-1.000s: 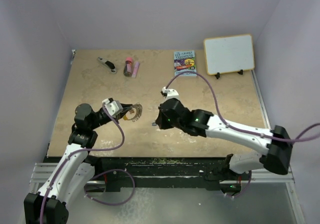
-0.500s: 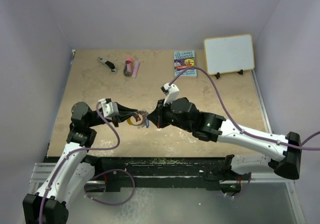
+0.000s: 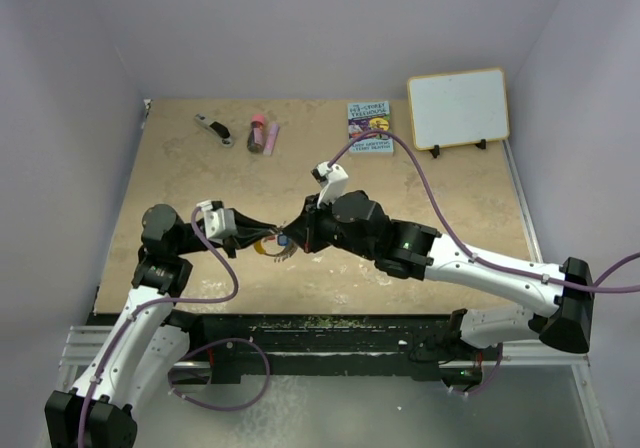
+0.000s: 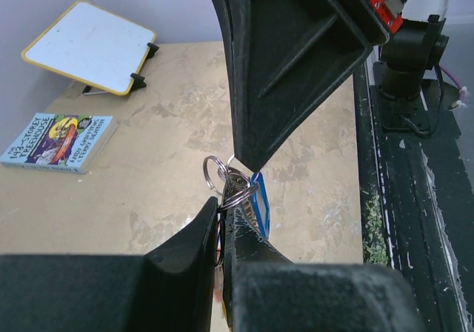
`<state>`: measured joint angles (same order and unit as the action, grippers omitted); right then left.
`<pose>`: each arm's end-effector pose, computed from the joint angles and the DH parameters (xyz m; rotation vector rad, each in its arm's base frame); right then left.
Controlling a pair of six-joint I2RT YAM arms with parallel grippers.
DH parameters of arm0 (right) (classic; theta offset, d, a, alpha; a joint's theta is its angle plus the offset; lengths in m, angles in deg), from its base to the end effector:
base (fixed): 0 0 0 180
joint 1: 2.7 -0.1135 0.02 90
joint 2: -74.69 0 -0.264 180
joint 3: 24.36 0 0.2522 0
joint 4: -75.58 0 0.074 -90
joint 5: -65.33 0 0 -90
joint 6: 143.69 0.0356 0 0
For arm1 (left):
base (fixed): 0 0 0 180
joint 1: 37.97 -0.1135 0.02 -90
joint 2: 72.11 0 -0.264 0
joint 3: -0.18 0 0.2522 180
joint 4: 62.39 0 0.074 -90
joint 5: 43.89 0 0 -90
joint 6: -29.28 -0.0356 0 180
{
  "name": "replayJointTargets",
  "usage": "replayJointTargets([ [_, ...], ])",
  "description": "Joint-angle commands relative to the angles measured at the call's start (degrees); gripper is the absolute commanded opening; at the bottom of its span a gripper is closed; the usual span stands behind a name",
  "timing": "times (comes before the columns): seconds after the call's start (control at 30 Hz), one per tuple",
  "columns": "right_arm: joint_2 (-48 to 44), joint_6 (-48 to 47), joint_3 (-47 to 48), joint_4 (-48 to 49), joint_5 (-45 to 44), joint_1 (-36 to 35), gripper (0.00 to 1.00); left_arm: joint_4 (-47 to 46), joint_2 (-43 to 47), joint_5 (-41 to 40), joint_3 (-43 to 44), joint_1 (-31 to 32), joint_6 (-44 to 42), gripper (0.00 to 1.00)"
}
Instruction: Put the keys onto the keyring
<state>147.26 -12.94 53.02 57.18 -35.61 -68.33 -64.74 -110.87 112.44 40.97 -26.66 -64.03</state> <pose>0.1292 0.2688 0.3609 -0.2769 1.9386 1.1185 0.1448 -0.0622 0.2945 1.0966 1.1962 -0.9643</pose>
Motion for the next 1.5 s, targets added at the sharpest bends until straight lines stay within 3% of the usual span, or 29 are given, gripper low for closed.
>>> replayJointTargets([
  [0.0,-1.7,-0.6,2.8,2.8,-0.1,-0.4,0.00,-0.1,0.6,1.6,2.7,-0.1,-3.3,0.04],
  [0.57,-0.9,-0.2,3.1,2.9,2.1,-0.6,0.00,-1.6,0.5,-1.8,2.4,-0.1,-4.7,0.04],
  [1.47,-0.5,-0.7,2.7,4.3,1.3,-0.7,0.00,-1.4,1.5,1.6,2.8,-0.1,-3.3,0.04],
])
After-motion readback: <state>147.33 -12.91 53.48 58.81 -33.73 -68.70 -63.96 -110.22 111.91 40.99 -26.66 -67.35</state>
